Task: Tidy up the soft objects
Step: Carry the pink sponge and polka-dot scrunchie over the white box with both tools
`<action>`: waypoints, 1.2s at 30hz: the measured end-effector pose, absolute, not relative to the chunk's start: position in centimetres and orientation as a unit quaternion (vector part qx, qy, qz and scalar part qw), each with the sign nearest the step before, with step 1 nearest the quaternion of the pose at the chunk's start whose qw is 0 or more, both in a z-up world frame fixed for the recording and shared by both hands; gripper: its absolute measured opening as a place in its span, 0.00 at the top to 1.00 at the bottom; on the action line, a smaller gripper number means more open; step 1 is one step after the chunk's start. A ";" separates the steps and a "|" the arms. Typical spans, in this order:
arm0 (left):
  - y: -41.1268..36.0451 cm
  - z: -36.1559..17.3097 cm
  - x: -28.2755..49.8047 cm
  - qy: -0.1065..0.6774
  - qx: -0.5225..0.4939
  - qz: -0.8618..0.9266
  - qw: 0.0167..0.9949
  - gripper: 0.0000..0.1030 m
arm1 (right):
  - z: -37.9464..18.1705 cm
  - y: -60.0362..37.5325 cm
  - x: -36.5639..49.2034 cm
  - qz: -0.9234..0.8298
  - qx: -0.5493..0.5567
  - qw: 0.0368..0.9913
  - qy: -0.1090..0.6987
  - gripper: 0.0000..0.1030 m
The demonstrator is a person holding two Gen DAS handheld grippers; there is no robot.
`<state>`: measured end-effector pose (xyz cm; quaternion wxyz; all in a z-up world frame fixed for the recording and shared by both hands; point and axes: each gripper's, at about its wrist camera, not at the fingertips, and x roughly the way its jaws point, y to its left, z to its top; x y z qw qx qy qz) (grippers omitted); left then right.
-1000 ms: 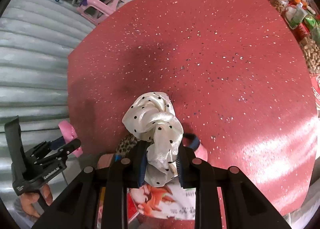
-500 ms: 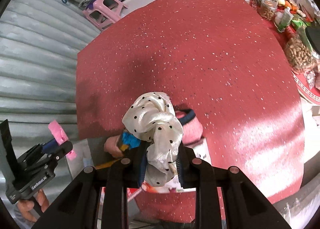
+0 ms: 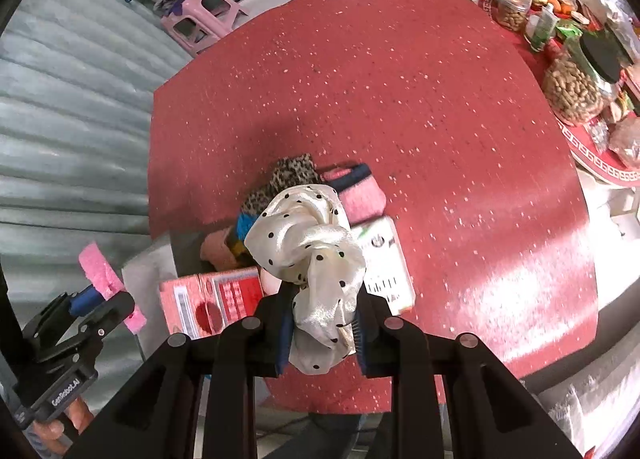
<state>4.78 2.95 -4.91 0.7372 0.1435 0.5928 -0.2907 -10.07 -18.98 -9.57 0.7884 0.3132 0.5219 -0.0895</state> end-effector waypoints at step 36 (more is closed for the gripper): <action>13.7 -4.6 -2.0 0.581 0.068 -0.261 0.768 0.52 | -8.1 -6.3 -12.6 -0.042 0.242 0.806 0.538 0.74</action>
